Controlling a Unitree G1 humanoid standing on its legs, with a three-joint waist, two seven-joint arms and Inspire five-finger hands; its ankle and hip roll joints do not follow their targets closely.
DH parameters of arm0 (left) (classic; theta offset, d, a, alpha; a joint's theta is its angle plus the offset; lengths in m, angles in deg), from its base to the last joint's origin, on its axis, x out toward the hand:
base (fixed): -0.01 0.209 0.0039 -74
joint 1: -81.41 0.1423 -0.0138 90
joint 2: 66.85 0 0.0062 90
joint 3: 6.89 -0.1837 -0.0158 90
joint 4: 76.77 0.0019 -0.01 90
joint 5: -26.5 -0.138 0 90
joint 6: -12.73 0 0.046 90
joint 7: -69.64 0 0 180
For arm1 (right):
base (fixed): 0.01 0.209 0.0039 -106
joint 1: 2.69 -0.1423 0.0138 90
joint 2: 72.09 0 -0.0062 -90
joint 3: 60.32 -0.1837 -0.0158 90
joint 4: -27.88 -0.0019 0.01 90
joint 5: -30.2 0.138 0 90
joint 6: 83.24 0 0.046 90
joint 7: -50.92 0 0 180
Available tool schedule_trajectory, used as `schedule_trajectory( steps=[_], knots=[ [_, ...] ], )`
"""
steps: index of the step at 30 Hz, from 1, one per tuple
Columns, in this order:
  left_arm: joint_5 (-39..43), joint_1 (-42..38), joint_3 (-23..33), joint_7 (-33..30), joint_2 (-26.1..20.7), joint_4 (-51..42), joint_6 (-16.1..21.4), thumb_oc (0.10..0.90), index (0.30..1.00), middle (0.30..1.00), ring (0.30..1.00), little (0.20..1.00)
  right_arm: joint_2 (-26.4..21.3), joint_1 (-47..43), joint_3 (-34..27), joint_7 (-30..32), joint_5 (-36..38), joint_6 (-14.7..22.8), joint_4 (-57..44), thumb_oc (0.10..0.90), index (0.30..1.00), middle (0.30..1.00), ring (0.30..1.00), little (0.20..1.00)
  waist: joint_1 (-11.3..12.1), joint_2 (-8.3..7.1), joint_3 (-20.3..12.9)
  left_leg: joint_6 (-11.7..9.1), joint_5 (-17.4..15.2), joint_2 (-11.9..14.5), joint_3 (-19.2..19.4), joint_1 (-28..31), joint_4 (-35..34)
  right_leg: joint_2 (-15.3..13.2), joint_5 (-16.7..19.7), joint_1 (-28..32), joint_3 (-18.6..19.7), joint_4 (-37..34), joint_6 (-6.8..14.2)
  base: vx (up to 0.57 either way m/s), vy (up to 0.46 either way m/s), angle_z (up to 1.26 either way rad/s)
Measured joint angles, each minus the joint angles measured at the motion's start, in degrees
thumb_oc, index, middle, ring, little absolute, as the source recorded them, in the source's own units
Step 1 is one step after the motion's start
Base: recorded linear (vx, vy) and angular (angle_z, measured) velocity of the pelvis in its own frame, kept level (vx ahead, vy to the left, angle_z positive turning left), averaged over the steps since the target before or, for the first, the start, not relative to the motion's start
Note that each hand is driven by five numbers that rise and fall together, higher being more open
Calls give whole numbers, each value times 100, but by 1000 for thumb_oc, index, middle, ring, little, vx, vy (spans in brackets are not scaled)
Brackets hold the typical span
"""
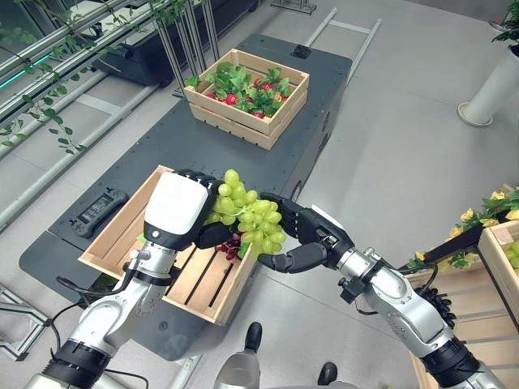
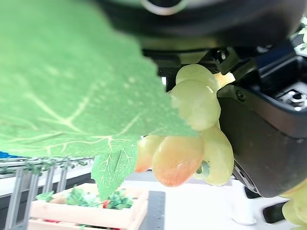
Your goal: Pick up the fruits from the basket on one side to the basket on the other side
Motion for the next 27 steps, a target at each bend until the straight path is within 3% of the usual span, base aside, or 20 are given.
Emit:
schedule_trajectory(
  steps=[4, 8, 17, 18, 20, 21, 22, 23, 25, 26, 27],
  knots=[
    [-149, -178, -498, 204, -33, -131, -16, 400, 300, 300, 300, 300, 4, -1, 0, 38, 20, -10, -2, 800, 900, 900, 900, 900, -15, 13, -11, 3, 2, -5, -2, 0, 0, -2, 0, 5, 4, 1, 1, 0, 0, 0],
    [-151, -179, -547, 231, -33, -169, -7, 400, 300, 300, 300, 300, -2, 1, 0, 130, 28, -40, -4, 800, 900, 900, 900, 900, -140, 17, -12, 3, 3, -4, -1, 0, 0, -2, 0, 5, 6, 0, 1, 0, 0, 0],
    [-151, -199, -661, 337, -14, -176, 59, 400, 300, 300, 300, 300, -13, 81, -4, 215, 58, -57, -4, 800, 900, 900, 900, 900, -154, 63, -44, 4, 4, -7, -6, -1, 0, -2, -4, 12, 2, 0, 4, 0, 0, 0],
    [-151, -199, -689, 363, -10, -177, 67, 400, 300, 300, 300, 300, -14, 99, -4, 215, 58, -57, -4, 778, 867, 867, 867, 867, -153, 81, -58, 4, 4, -8, -7, -1, 0, -3, -4, 14, 2, 0, 5, 0, 0, 0],
    [-151, -199, -699, 389, 19, -177, 72, 400, 300, 300, 300, 300, -23, 144, -4, 215, 57, -57, -4, 577, 566, 566, 566, 566, -165, 129, -89, 4, 4, -8, -13, -2, -1, 1, -8, 20, 5, 0, 5, 0, 0, 0],
    [-151, -199, -699, 389, 27, -177, 71, 400, 300, 300, 300, 300, -26, 157, -4, 215, 57, -57, -4, 596, 594, 594, 594, 594, -165, 139, -98, 4, 4, -7, -13, -2, -1, 2, -8, 21, 4, 0, 5, 0, 0, 0],
    [-151, -199, -699, 389, 44, -179, 70, 400, 300, 300, 300, 300, -35, 190, -10, 227, 57, -57, -4, 769, 853, 853, 853, 853, -168, 160, -118, 4, 4, -8, -12, -1, -1, 1, -9, 24, 4, 0, 4, 0, 0, 0],
    [-151, -199, -699, 389, 46, -179, 67, 400, 300, 300, 300, 300, -44, 203, -11, 247, 57, -57, -4, 800, 900, 900, 900, 900, -166, 166, -126, 4, 5, -8, -13, -2, -1, 2, -9, 27, 6, 0, 4, 3, -2, 4],
    [-155, -199, -699, 389, 66, -179, 70, 400, 300, 300, 300, 300, -102, 271, -26, 257, 52, -58, -4, 748, 822, 822, 822, 822, -167, 169, -157, 7, 8, -9, -16, -2, -2, 3, -19, 38, 7, 0, 4, 4, -3, 5],
    [-188, -198, -699, 389, 92, -179, 77, 400, 300, 300, 300, 300, -138, 303, -27, 257, 52, -59, -4, 610, 615, 615, 615, 615, -167, 168, -178, 7, 9, -10, -21, -1, -2, 5, -27, 45, 8, 0, 2, 4, -4, 4],
    [-193, -198, -699, 389, 108, -179, 101, 400, 300, 300, 300, 300, -173, 317, -26, 257, 52, -59, -4, 508, 462, 462, 462, 462, -167, 168, -196, 6, 9, -10, -27, -2, -2, 7, -33, 48, 8, 0, 1, 4, -3, 4]
  ],
)
